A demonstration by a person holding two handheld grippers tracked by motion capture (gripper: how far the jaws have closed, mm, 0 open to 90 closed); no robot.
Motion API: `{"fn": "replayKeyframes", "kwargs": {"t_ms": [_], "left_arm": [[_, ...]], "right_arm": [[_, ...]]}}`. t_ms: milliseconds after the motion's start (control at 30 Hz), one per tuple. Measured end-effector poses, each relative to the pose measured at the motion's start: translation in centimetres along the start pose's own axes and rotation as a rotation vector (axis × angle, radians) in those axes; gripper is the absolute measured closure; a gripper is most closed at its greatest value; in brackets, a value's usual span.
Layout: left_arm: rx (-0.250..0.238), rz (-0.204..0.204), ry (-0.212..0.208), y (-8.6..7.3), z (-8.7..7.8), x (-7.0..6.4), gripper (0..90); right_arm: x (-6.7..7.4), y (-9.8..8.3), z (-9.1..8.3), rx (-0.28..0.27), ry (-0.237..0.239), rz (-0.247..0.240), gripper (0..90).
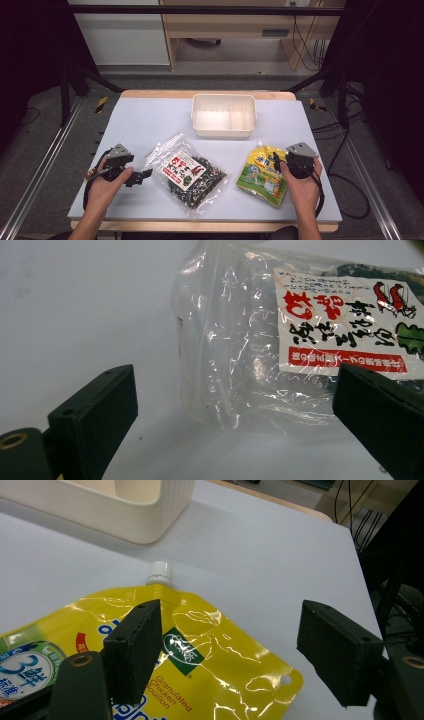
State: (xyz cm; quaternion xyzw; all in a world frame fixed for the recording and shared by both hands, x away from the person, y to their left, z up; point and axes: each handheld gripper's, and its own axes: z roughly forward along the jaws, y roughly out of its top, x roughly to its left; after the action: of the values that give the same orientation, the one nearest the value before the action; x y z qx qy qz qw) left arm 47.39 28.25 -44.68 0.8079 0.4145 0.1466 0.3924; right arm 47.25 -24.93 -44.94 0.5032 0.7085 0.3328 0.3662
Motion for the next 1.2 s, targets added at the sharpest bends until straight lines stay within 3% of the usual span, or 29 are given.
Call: {"fn": "replayKeyframes", "kwargs": {"t_ms": [200,367,733,1067,1200], "left_arm": [[-0.011,0.032,0.024,0.0,0.4,-0.4,5.5],[0.007,0.049,0.036,0.0,0.6,-0.6,6.4],[0.014,0.02,0.039,0.0,1.0,-0.5,6.1],[0.045,0.016,0.081,-0.1,1.8,-0.6,7.1],[0.035,-0.001,0.094,-0.1,1.9,-0.5,8.8]], "right_arm": [[-0.1,-0.2,0.2,0.019,0.001,-0.004,25.9],[-0.1,-0.3,0.3,0.026,0.003,0.001,25.6],[-0.2,-0.5,0.4,0.041,0.007,0.005,24.6],[-0.3,-0.6,0.6,0.056,0.004,0.006,24.2],[-0.2,-0.6,0.6,0.058,0.004,0.006,24.2]]}}
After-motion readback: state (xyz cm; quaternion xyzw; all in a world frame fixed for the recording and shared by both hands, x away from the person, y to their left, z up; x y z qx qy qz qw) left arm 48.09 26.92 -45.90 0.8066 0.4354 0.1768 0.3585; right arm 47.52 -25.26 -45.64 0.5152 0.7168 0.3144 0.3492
